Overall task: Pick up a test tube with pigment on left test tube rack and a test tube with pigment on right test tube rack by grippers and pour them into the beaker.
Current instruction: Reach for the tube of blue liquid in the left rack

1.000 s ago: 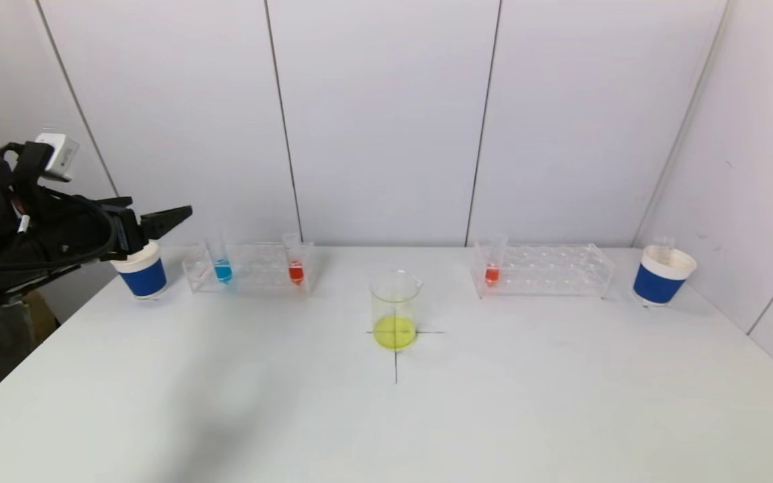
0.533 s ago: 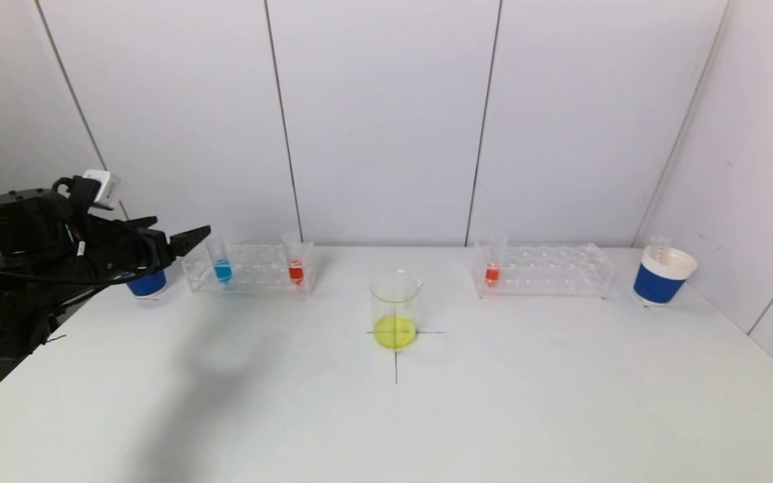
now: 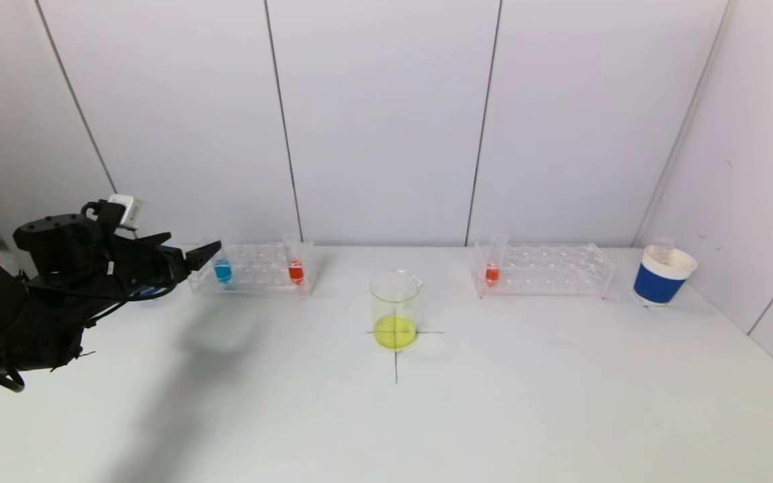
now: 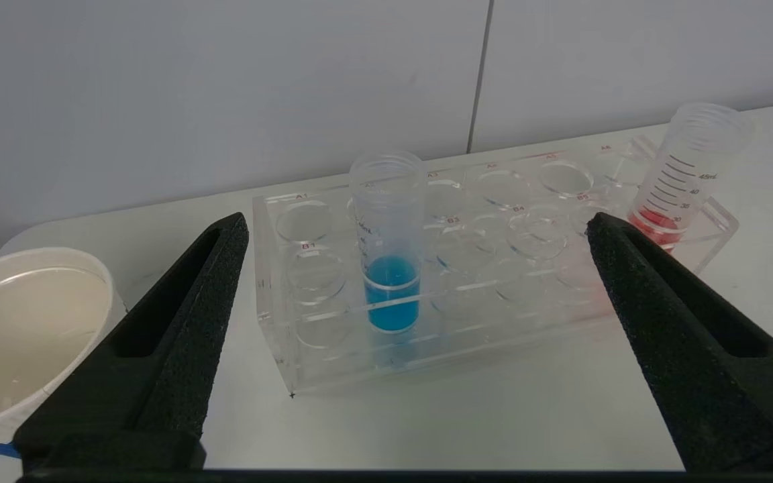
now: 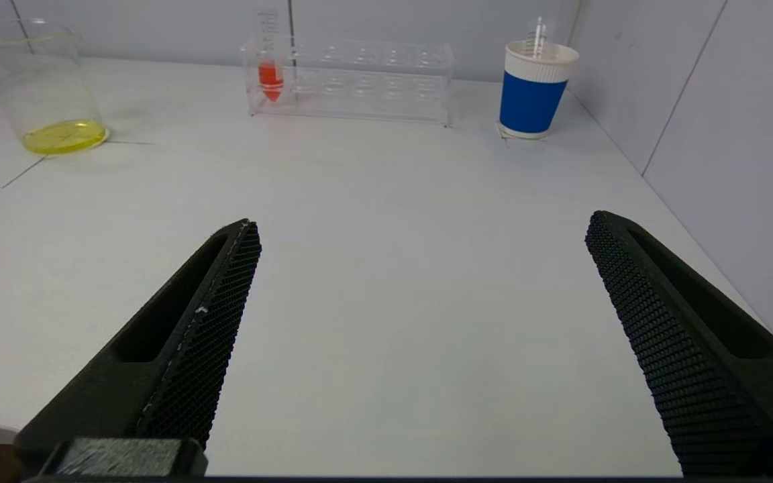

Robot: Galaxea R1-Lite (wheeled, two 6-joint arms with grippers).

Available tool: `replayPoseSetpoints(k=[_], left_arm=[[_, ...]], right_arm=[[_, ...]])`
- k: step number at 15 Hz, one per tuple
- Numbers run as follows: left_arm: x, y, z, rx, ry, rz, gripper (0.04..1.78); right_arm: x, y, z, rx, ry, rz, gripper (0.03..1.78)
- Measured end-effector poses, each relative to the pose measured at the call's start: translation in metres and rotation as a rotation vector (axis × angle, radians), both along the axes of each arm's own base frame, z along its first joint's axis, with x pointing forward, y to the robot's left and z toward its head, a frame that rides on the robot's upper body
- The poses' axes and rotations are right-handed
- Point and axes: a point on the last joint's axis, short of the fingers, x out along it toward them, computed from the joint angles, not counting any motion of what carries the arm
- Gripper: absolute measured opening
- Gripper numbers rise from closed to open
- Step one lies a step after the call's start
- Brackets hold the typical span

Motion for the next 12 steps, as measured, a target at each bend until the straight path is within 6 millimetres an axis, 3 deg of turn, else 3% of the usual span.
replayPoseSetpoints(k=[5,12], left_arm=[[0.011,0.002,-0.016,0.002,-0.005,0.021,1.76],[0.028,0.002,-0.024,0.006,-0.013,0.049,1.76]], right_arm=[[0.0,0.0,0.0,0.0,0.0,0.0,1.76],[0.0,0.0,0.0,0.0,0.0,0.0,1.76]])
